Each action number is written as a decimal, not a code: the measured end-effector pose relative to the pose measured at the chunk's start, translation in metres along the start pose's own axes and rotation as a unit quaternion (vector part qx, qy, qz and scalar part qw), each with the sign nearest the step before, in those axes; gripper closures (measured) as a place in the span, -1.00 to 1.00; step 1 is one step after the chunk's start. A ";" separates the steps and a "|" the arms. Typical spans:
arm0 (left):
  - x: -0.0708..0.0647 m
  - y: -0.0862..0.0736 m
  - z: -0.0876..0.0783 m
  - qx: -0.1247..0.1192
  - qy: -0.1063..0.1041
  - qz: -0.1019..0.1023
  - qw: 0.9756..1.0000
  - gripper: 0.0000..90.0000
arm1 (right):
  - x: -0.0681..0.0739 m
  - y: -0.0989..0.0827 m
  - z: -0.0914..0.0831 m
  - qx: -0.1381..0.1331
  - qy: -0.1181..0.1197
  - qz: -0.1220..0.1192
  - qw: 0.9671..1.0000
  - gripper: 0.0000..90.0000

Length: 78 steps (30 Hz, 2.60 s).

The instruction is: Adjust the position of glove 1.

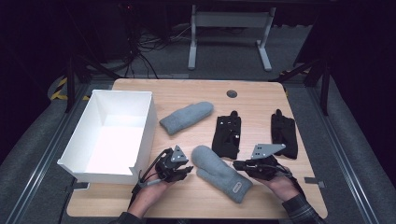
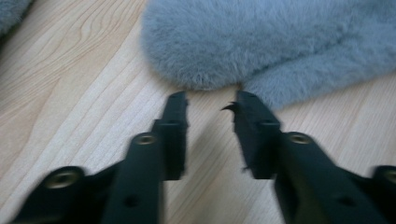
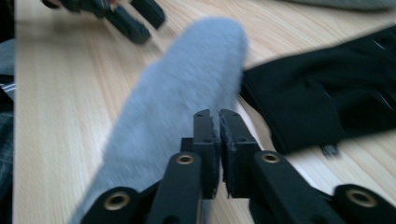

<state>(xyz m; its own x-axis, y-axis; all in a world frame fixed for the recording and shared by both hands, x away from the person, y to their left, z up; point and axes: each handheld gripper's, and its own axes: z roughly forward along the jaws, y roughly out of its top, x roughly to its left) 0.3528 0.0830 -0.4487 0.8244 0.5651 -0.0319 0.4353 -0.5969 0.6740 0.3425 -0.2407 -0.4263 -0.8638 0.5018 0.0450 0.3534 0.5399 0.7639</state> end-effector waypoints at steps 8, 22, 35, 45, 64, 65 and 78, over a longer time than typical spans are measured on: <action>0.001 0.012 0.009 0.011 0.005 -0.012 1.000 0.95 | -0.003 -0.023 -0.008 0.038 -0.005 0.010 0.999 1.00; 0.004 0.020 0.019 0.020 0.004 -0.024 0.999 0.94 | 0.023 -0.016 0.023 0.065 0.061 -0.021 0.996 1.00; 0.004 0.030 0.026 0.017 -0.005 -0.020 1.000 0.93 | 0.044 0.003 0.060 0.068 0.100 -0.049 0.991 1.00; 0.006 0.042 0.036 0.009 -0.014 -0.021 1.000 0.93 | 0.050 0.018 0.084 0.058 0.110 -0.061 0.990 1.00; 0.006 0.056 0.033 0.000 -0.030 -0.011 0.999 0.41 | 0.038 0.017 0.062 0.022 0.075 -0.042 0.996 0.71; 0.007 0.056 0.033 0.000 -0.030 -0.012 0.999 0.33 | 0.036 0.016 0.058 0.020 0.068 -0.040 0.997 0.65; 0.023 0.061 0.026 0.010 -0.029 0.003 1.000 -0.37 | 0.013 -0.010 0.017 0.007 -0.006 -0.016 1.000 0.06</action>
<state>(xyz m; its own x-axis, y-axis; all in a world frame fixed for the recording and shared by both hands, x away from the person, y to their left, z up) 0.4080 0.0452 -0.4278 0.8463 0.5281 -0.0701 0.4363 -0.6116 0.6600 0.3335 -0.2280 -0.4441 -0.8702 0.4926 0.0138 0.3317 0.5649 0.7555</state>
